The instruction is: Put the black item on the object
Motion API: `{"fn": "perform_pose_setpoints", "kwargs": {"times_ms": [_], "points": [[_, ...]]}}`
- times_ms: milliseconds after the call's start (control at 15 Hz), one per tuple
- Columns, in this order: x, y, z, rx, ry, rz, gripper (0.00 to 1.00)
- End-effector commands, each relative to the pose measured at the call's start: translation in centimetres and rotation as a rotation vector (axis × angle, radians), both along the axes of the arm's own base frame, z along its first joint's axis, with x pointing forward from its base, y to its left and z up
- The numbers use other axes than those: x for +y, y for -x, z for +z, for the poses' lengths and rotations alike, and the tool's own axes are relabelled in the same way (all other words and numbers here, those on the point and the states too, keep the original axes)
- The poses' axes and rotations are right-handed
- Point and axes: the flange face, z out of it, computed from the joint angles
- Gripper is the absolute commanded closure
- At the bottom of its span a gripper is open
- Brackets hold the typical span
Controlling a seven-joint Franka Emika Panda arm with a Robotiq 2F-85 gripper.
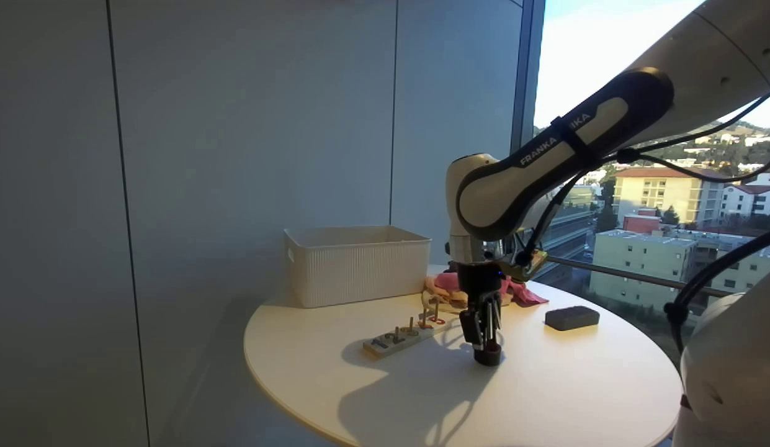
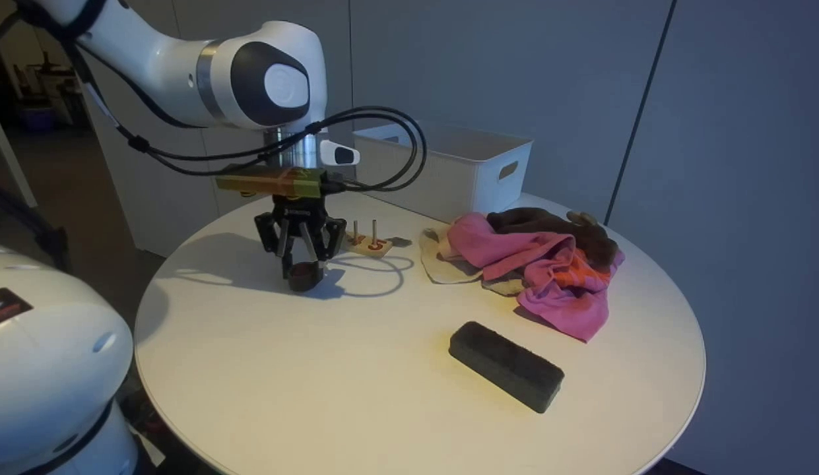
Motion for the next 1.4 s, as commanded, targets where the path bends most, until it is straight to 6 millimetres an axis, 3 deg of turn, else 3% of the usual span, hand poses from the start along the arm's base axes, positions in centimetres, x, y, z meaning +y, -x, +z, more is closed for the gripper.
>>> {"fn": "perform_pose_setpoints", "kwargs": {"times_ms": [0, 133, 267, 600, 733, 1000, 1333], "points": [[1.7, 0.2, 3.7, -0.109, 0.098, 0.098, 0.74], [2.5, 1.1, 4.5, -0.157, 0.128, 0.15, 0.74], [3.5, 0.4, 6.4, -0.203, 0.149, 0.222, 0.74], [6.4, -0.5, 7.8, -0.301, 0.147, 0.417, 0.74], [6.6, -1.2, 8.3, -0.358, 0.196, 0.426, 0.74], [4.8, -2.2, 10.0, -0.462, 0.31, 0.363, 0.74], [0.5, -3.9, 11.2, -0.5, 0.309, 0.271, 0.74]]}}
